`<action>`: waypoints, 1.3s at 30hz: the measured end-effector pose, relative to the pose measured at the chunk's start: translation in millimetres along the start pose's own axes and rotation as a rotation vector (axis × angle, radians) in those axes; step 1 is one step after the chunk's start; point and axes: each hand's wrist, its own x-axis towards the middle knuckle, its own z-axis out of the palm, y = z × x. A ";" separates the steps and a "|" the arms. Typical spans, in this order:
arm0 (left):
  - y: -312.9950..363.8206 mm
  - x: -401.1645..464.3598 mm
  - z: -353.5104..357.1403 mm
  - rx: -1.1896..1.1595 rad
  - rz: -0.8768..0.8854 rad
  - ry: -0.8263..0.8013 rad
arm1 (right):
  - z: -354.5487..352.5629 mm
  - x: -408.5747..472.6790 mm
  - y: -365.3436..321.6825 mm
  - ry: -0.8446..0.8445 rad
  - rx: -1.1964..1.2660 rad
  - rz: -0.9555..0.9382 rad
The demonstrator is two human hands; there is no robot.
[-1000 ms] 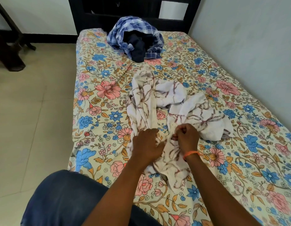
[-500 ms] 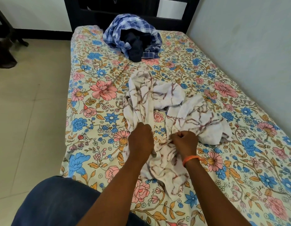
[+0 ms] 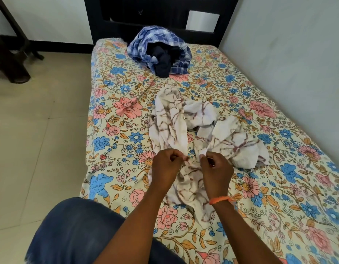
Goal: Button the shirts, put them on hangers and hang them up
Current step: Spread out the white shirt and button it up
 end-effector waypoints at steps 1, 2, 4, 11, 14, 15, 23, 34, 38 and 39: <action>2.5 -4.2 2.0 -0.038 0.018 -0.038 | 0.3 -6.2 -3.6 -0.001 -0.017 -0.074; 4.6 -8.2 3.7 -0.050 0.052 -0.062 | 0.7 -12.0 -5.1 -0.010 -0.028 -0.127; 6.2 -13.5 6.2 -0.034 0.119 -0.087 | 2.6 -21.5 -4.1 -0.050 -0.035 -0.203; -5.0 -14.5 11.0 0.034 0.094 -0.132 | 3.9 -34.6 -5.4 -0.105 0.077 -0.097; -5.0 -12.3 12.9 -0.020 0.039 -0.133 | 2.9 -33.7 -14.0 -0.089 0.167 0.055; -4.5 -12.1 13.2 -0.044 0.026 -0.137 | 2.9 -32.8 -14.6 -0.075 0.194 0.113; -10.0 -10.2 15.6 -0.069 -0.026 -0.144 | 8.1 -35.8 -6.9 -0.075 0.338 0.295; -2.8 -11.8 13.8 -0.098 -0.060 -0.098 | 10.4 -37.4 -6.5 -0.110 0.493 0.379; -2.0 -11.1 8.1 -0.162 -0.085 -0.112 | -0.1 -25.6 -6.7 -0.222 0.540 0.420; -1.2 -11.8 7.8 -0.157 -0.088 -0.115 | -1.8 -23.8 -7.7 -0.242 0.546 0.428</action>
